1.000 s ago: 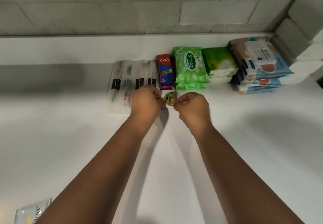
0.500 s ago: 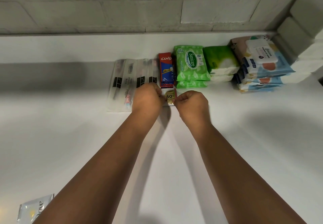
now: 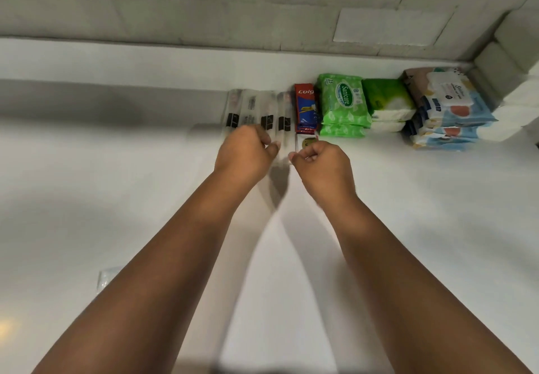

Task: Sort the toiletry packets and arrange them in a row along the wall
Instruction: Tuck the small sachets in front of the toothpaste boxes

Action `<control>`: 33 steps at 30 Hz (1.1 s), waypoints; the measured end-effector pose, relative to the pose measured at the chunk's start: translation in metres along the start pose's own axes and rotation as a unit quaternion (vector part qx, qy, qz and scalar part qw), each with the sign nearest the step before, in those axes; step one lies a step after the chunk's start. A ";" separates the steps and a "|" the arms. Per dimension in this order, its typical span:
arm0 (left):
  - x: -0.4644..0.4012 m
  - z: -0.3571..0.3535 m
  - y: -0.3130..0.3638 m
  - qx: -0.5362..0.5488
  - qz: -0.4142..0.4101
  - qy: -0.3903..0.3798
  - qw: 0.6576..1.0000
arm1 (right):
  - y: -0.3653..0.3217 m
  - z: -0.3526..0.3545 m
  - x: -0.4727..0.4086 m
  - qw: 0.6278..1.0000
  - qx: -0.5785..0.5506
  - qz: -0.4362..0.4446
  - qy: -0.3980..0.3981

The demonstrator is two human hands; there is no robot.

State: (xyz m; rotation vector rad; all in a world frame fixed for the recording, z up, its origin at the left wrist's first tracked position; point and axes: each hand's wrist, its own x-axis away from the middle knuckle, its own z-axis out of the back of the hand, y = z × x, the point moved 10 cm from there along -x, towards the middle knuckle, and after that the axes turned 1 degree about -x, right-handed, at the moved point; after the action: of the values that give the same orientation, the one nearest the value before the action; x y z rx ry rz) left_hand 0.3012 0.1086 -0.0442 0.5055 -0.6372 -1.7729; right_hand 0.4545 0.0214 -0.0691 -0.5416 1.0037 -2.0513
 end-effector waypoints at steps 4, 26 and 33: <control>0.031 0.035 -0.031 -0.002 0.002 -0.025 1.000 | -0.023 -0.030 0.042 0.999 0.011 0.016 -0.051; 0.156 0.133 -0.224 -0.029 -0.025 -0.133 0.990 | -0.099 -0.193 0.228 0.937 0.184 0.158 -0.250; 0.155 0.132 -0.223 -0.028 -0.050 -0.140 0.988 | -0.100 -0.194 0.231 0.943 0.205 0.146 -0.218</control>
State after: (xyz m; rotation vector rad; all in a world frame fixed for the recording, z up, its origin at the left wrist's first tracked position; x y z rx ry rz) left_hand 0.0128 0.0319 -0.0915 0.2547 -0.7645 -1.9709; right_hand 0.1426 -0.0310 -0.0960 -0.5520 0.3544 -1.7018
